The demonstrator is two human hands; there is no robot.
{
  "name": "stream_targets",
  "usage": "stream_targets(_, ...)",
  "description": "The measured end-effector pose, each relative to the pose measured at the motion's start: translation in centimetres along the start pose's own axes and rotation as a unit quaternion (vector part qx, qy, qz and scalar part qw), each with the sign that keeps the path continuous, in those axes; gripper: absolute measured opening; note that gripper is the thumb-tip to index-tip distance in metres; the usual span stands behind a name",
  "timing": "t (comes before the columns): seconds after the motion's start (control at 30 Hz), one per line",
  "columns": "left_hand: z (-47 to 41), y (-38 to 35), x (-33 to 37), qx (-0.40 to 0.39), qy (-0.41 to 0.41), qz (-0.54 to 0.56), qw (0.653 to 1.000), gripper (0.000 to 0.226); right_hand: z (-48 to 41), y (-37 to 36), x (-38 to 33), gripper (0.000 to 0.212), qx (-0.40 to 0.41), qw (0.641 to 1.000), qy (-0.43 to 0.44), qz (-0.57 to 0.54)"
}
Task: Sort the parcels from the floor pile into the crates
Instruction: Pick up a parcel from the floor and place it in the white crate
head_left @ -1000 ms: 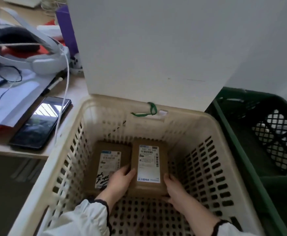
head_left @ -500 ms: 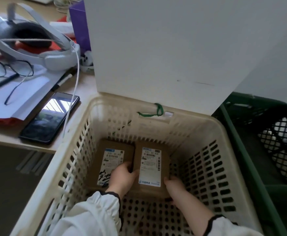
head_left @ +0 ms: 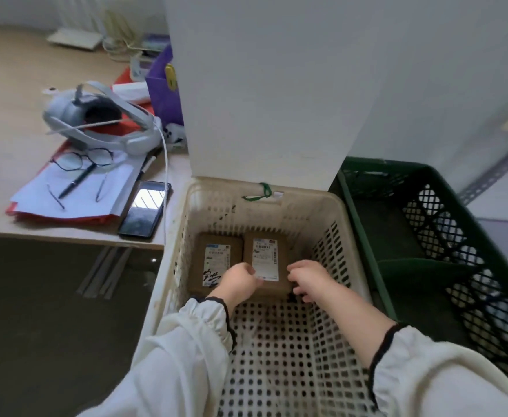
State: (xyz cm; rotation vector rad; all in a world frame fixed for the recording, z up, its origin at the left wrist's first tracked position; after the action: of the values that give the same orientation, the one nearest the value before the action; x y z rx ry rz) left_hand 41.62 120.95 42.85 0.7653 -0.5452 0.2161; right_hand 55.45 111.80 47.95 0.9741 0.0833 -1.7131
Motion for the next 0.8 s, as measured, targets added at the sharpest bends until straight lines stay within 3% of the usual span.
stream_targets(0.3, 12.5, 3.8, 3.4, 0.057, -0.009, 0.086, 0.995, 0.037, 11.9, 2.5, -1.8, 0.031, -0.059, 0.994, 0.045, -0.084)
stream_targets(0.5, 19.0, 5.5, 3.8, 0.118, 0.009, 0.157, 0.98, 0.036, 14.8, 3.6, -2.3, 0.022, -0.105, 0.99, 0.085, -0.047)
stream_targets(0.67, 25.9, 7.7, -0.2, 0.186, 0.052, 0.224, 0.955, 0.032, 18.5, -0.1, -3.8, 0.022, -0.172, 0.976, 0.136, 0.014)
stream_targets(0.8, 33.5, 9.3, -6.8, 0.261, 0.099, 0.269, 0.922, 0.031, 24.5, -6.9, -4.0, 0.022, -0.268, 0.94, 0.201, 0.069)
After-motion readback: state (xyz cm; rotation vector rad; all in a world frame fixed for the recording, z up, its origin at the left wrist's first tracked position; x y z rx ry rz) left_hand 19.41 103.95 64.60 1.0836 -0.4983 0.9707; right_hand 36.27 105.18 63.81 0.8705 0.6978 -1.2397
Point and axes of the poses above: each hand's wrist, its own z-axis away from the middle knuckle, its own y-axis out of the back of the hand, x = y × z, the point moved 6 cm from there along -z, towards the middle knuckle, and after that the axes turned 10 degrees about -z, right-handed, at the moved point
